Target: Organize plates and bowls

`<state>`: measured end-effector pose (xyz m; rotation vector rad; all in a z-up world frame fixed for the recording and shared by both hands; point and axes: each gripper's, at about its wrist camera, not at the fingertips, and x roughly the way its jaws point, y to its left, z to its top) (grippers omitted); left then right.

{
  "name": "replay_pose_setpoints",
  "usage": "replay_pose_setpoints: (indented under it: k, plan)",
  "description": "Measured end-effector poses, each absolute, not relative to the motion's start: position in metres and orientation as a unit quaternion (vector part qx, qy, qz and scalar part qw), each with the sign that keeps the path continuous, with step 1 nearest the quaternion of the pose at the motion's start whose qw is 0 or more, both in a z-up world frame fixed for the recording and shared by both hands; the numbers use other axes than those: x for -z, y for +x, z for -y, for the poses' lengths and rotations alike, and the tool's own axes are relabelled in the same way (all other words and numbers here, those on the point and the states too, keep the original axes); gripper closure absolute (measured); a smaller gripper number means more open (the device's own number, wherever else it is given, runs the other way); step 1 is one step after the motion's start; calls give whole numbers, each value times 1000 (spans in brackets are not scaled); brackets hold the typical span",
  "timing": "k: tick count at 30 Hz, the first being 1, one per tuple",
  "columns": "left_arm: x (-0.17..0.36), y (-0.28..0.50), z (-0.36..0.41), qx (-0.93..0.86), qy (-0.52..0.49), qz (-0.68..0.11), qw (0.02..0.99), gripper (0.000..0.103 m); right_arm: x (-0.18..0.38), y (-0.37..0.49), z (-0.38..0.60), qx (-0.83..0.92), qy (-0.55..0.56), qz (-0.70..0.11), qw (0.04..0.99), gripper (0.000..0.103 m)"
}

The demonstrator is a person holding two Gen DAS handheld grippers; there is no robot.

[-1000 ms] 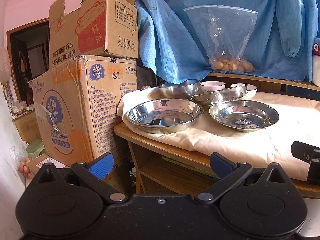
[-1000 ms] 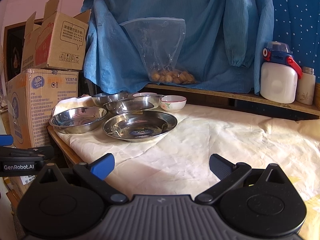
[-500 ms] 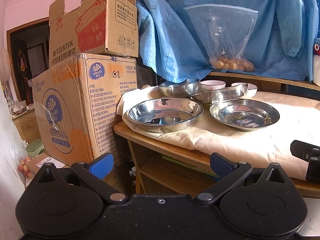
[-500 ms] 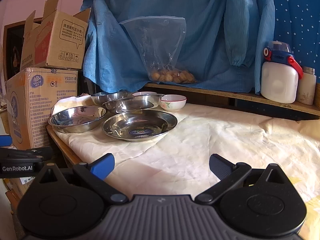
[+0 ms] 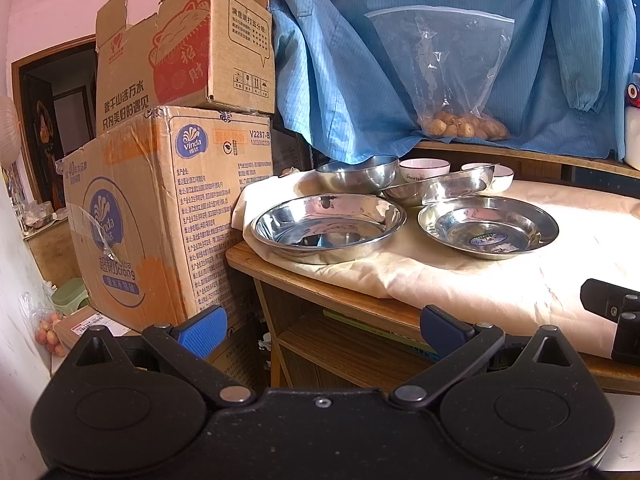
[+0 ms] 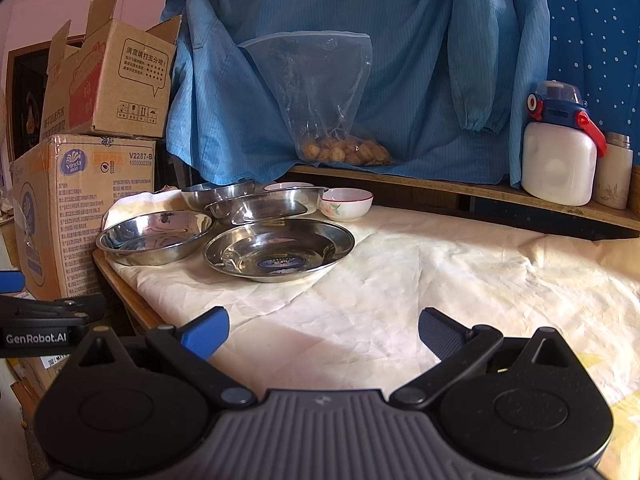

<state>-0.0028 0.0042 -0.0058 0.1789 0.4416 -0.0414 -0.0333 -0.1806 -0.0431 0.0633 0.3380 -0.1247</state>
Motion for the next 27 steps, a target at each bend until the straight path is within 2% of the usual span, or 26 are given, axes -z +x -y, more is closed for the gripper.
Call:
replay_pose_setpoints:
  k: [27]
  plan:
    - [-12,28,-14,23,74,-225,971,1,30,-19,186,43,29,-188,981,0]
